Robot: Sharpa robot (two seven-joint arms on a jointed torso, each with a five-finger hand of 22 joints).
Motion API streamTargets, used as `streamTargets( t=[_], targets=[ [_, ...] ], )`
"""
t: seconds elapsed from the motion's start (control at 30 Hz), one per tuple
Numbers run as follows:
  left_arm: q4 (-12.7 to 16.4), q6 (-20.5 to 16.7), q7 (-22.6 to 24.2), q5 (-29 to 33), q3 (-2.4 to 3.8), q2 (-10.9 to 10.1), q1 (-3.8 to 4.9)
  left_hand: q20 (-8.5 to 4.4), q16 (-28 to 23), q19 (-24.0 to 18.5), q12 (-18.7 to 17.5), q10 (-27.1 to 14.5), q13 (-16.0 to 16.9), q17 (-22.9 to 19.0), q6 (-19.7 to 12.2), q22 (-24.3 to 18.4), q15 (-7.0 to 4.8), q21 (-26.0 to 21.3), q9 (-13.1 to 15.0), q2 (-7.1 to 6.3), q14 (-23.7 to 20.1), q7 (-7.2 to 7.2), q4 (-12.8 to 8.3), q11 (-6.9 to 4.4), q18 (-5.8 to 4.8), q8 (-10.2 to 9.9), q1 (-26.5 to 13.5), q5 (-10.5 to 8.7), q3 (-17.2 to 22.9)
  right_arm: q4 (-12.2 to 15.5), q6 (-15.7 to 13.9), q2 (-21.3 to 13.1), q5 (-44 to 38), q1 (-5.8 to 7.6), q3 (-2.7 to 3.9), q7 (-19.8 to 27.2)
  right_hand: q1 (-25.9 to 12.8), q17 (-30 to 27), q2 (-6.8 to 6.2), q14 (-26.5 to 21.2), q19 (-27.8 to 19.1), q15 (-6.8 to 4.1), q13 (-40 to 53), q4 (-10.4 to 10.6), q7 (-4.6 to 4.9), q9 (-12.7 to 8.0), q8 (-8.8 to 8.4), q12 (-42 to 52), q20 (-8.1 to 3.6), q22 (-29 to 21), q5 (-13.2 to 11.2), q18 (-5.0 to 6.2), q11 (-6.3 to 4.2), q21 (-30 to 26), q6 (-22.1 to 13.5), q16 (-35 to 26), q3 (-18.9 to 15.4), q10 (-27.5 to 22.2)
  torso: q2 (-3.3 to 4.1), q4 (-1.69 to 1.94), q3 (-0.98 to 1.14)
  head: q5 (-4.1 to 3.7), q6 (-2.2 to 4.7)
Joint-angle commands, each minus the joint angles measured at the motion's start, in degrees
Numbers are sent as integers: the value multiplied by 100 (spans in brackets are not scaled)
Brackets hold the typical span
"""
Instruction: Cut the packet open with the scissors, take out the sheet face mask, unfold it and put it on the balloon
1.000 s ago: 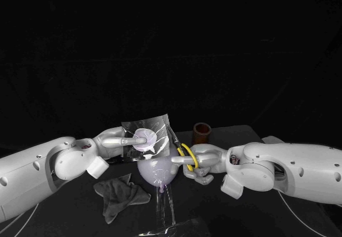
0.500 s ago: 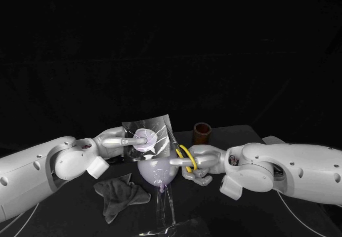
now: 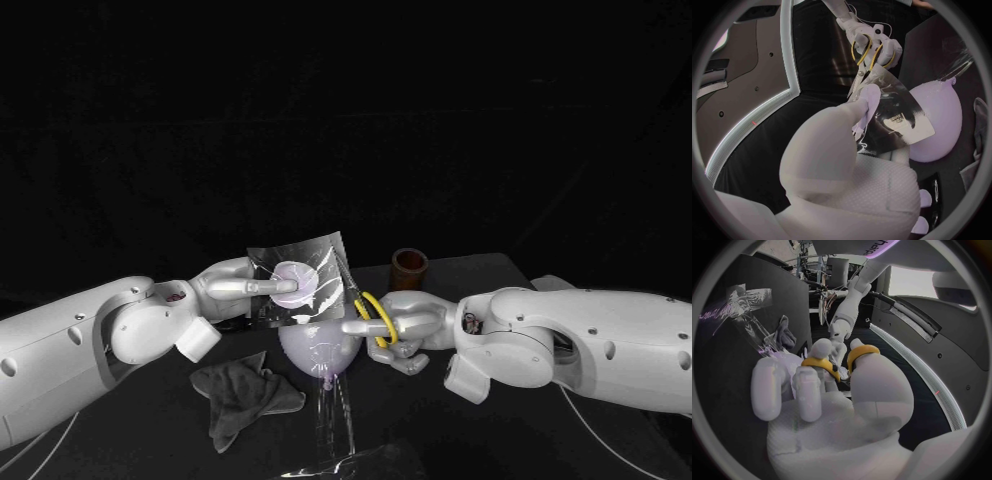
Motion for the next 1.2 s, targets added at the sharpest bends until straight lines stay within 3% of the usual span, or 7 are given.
streamTargets(
  t=[0.03, 0.4, 0.87, 1.2],
  targets=[
    [24, 153, 11, -8, 6, 16, 6, -21, -14, 26, 31, 51, -3, 5, 19, -6, -31, 30, 653, 50, 5, 14, -38, -2, 76, 35, 23, 28, 11, -65, 19, 38, -75, 45, 18, 137, 56, 1505, -10, 596, 39, 14, 2735, -3, 359, 5, -13, 5065, -11, 1066, -4, 23, 129, 21, -571, 21, -29, 1408, 0, 6, -6, 0, 9],
    [32, 210, -2, -27, 6, 14, 6, -21, -14, 26, 31, 51, -3, 5, 19, -6, -31, 30, 653, 50, 5, 14, -38, -2, 76, 35, 23, 28, 11, -246, -7, 136, -90, 155, 43, 164, 158, 1505, 17, 596, 45, 5, 2735, 7, 347, 14, -6, 5065, -18, 1072, -4, 20, 118, 32, -572, 21, -96, 1408, 2, 6, -14, 1, 15],
    [32, 262, -32, -83, 6, 27, 7, -22, -14, 26, 31, 54, -3, 8, 22, -6, -32, 33, 660, 47, 8, 13, -46, -3, 76, 34, 18, 28, 11, -383, -4, 283, -115, 231, 48, 170, 215, 1505, 40, 596, 50, -1, 2735, 15, 338, 18, -4, 5065, -23, 1075, -4, 19, 109, 40, -577, 21, -133, 1408, 1, 2, -1, 8, 8],
    [20, 265, -37, -91, 6, 36, 7, -22, -14, 27, 31, 56, -3, 9, 24, -6, -32, 34, 665, 47, 9, 12, -49, -3, 76, 33, 14, 28, 11, -458, 16, 348, -155, 275, 48, 110, 264, 1505, 62, 596, 56, -8, 2735, 21, 329, 24, 4, 5065, -28, 1080, -4, 16, 102, 52, -568, 21, -164, 1408, -5, 4, -8, 4, 5]
  ],
)
